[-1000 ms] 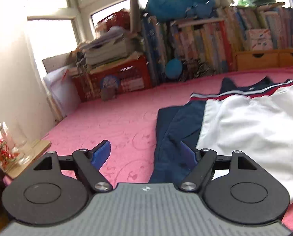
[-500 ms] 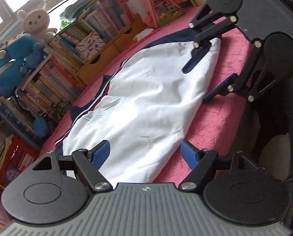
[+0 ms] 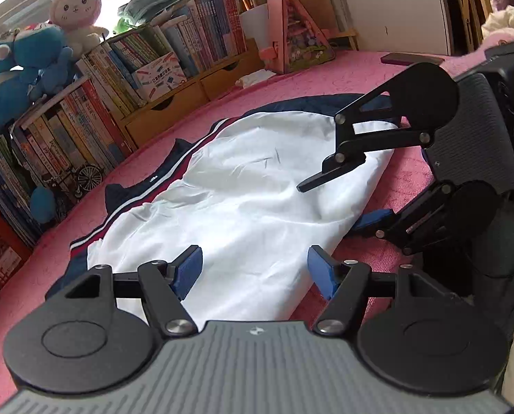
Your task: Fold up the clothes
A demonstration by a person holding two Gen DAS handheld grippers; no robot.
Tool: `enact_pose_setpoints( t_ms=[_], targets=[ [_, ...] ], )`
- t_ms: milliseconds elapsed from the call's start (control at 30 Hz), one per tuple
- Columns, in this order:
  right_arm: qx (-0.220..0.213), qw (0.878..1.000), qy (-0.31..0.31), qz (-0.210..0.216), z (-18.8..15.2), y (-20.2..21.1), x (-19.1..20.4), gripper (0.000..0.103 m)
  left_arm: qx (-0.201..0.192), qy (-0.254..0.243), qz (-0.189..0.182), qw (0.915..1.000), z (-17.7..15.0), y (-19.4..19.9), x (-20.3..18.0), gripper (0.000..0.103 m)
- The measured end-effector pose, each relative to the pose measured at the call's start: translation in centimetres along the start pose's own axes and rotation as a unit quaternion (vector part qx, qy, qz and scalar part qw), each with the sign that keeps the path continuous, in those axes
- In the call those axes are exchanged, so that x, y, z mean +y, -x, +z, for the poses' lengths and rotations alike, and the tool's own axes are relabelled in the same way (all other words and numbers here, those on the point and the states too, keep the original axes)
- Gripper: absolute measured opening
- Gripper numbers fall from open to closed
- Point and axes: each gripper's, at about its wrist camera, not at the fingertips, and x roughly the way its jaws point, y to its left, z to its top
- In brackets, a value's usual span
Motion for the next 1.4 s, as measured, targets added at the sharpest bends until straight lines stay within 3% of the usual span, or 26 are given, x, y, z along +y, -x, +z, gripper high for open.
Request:
enact_pose_setpoints(
  t_ms=[167, 267, 367, 400, 500, 567, 733, 867, 933, 967, 1033, 1100, 1167, 1233, 1300, 1400],
  targets=[
    [0.011, 0.998, -0.062, 0.007, 0.4, -0.8, -1.8, 0.018, 0.02, -0.126, 0.016, 0.9917, -0.7, -1.0, -2.8, 0.068],
    [0.019, 0.995, -0.093, 0.012, 0.4, -0.8, -2.8, 0.018, 0.023, -0.168, 0.016, 0.9853, -1.1, -1.6, -3.7, 0.068],
    [0.022, 0.995, -0.094, 0.007, 0.3, -0.9, -3.0, 0.018, 0.024, -0.201, 0.047, 0.9781, -1.2, -2.4, -4.2, 0.067],
    [0.024, 0.996, -0.09, 0.003, 0.3, -0.9, -2.8, 0.018, 0.027, -0.21, 0.06, 0.9756, -1.2, -2.7, -4.3, 0.062],
    [0.03, 0.995, -0.093, -0.007, 0.5, -1.0, -2.3, 0.021, 0.042, -0.201, 0.068, 0.9762, -1.3, -3.3, -3.9, 0.045],
    [0.032, 0.995, -0.09, -0.026, 0.9, -1.2, -2.0, 0.024, 0.046, -0.18, 0.057, 0.981, -1.2, -3.2, -3.5, 0.039],
    [0.03, 0.995, -0.082, -0.051, 2.6, -2.2, -0.7, 0.026, 0.046, -0.143, 0.044, 0.9877, -0.6, -2.3, -2.4, 0.037],
    [-0.008, 0.996, -0.031, -0.085, 3.9, -1.8, 0.4, 0.06, 0.048, -0.131, 0.043, 0.9892, -0.5, -1.8, -1.9, 0.035],
    [-0.017, 0.996, -0.01, -0.083, 4.6, -1.9, 0.7, 0.063, 0.051, -0.131, 0.044, 0.9891, -0.7, -1.7, -1.7, 0.035],
    [-0.018, 0.997, -0.007, -0.075, 4.8, -2.2, 0.8, 0.062, 0.053, -0.13, 0.045, 0.989, -0.8, -1.7, -1.6, 0.035],
    [-0.02, 0.999, -0.025, -0.042, 5.2, -2.9, 0.7, 0.049, 0.056, -0.134, 0.048, 0.9882, -1.0, -1.5, -1.5, 0.035],
    [-0.019, 0.999, -0.034, -0.019, 5.7, -3.4, 0.7, 0.029, 0.061, -0.146, 0.052, 0.986, -1.4, -1.4, -1.4, 0.031],
    [-0.025, 0.999, -0.025, -0.009, 5.9, -3.6, 1.3, 0.017, 0.065, -0.159, 0.042, 0.9843, -1.7, -1.2, -1.3, 0.027],
    [-0.025, 0.999, -0.029, -0.001, 5.9, -3.7, 1.2, 0.015, 0.069, -0.177, 0.03, 0.9813, -2.1, -1.1, -1.2, 0.022],
    [-0.02, 0.999, -0.039, 0.004, 5.7, -3.9, 0.9, 0.008, 0.084, -0.188, 0.022, 0.9783, -2.9, -1.0, -1.0, 0.01],
    [-0.012, 0.999, -0.05, -0.001, 5.3, -4.1, 0.8, 0.006, 0.108, -0.2, 0.015, 0.9738, -4.0, -0.7, -0.4, 0.009]
  ],
)
